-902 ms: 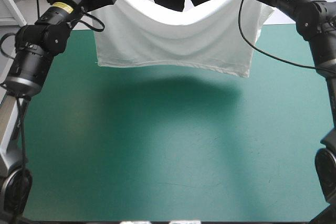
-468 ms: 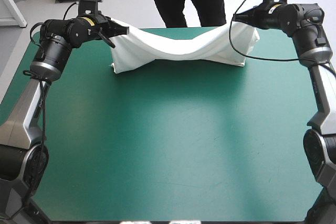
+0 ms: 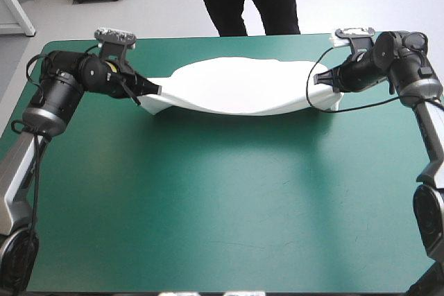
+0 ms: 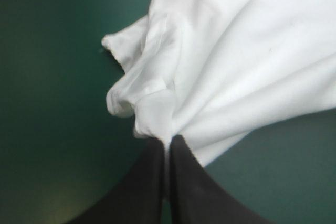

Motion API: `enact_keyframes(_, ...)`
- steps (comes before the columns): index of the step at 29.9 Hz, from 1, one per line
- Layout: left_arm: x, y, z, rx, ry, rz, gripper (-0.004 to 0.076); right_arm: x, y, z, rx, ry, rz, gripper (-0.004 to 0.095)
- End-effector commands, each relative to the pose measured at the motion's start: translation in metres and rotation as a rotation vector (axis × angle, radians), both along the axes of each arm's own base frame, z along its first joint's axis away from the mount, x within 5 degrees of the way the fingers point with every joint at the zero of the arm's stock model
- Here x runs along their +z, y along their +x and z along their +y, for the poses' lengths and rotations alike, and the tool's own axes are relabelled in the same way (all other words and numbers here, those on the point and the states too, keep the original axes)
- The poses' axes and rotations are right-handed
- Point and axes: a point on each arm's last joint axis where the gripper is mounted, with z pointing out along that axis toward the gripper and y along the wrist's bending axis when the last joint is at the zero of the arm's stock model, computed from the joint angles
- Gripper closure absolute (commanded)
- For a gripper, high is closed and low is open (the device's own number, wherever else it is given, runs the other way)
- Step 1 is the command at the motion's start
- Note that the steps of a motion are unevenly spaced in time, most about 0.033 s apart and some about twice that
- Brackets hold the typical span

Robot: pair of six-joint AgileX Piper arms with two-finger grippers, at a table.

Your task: Fold the cloth

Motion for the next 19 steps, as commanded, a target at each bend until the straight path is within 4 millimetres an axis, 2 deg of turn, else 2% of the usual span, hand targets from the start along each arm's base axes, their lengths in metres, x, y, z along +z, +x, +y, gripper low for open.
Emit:
enact_keyframes(1, 0.007, -0.031, 0.006, 0.002, -0.023, -0.057, 0.0733, 0.018, -0.026, -0.004, 0.014, 0.0, -0.034, 0.0925)
enact_keyframes(8, -0.037, -0.072, 0.015, 0.002, -0.004, 0.046, 0.0733, -0.007, -0.053, -0.004, 0.032, -0.012, 0.087, 0.0925)
enact_keyframes(13, -0.065, -0.091, 0.019, 0.004, 0.01, 0.122, 0.0733, -0.028, -0.067, -0.004, 0.059, -0.021, 0.187, 0.0925)
enact_keyframes(19, -0.084, -0.106, 0.019, -0.009, 0.023, 0.188, 0.0733, -0.058, -0.087, -0.005, 0.074, -0.028, 0.314, 0.0925)
